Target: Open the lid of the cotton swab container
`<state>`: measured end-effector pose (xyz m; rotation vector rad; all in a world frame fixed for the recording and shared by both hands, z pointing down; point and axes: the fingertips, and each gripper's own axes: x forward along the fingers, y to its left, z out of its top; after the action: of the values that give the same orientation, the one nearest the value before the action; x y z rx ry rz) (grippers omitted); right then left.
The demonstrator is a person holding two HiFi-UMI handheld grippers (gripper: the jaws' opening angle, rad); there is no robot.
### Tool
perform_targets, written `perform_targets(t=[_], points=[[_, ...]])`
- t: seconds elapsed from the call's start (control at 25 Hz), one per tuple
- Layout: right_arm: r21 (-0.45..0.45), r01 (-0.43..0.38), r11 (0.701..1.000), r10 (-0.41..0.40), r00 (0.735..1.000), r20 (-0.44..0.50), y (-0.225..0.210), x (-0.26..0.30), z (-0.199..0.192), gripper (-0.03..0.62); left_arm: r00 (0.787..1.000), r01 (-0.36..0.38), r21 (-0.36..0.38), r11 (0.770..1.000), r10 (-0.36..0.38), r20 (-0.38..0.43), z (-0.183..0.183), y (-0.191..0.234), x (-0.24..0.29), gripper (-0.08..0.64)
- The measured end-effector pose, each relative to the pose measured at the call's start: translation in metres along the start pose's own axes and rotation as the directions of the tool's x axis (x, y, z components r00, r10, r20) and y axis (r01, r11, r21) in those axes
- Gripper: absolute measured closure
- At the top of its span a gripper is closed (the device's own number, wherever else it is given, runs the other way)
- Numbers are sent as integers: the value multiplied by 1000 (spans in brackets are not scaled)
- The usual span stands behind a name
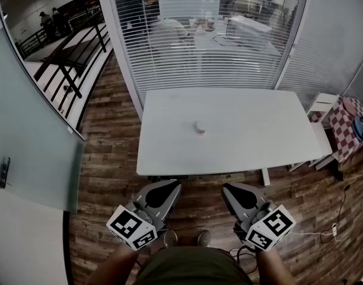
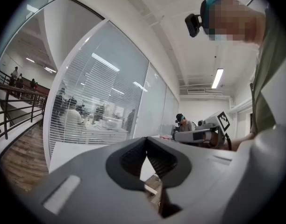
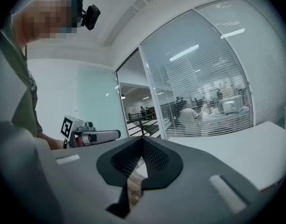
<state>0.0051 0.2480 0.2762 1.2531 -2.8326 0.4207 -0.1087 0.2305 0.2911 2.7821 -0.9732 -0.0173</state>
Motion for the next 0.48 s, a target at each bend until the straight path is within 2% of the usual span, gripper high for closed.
perform_targets(t=[0.48], points=[[-5, -16, 1000, 16, 1000, 8, -12, 9, 1, 583, 1000, 6, 11, 1000, -6, 8, 2, 5, 15, 552]])
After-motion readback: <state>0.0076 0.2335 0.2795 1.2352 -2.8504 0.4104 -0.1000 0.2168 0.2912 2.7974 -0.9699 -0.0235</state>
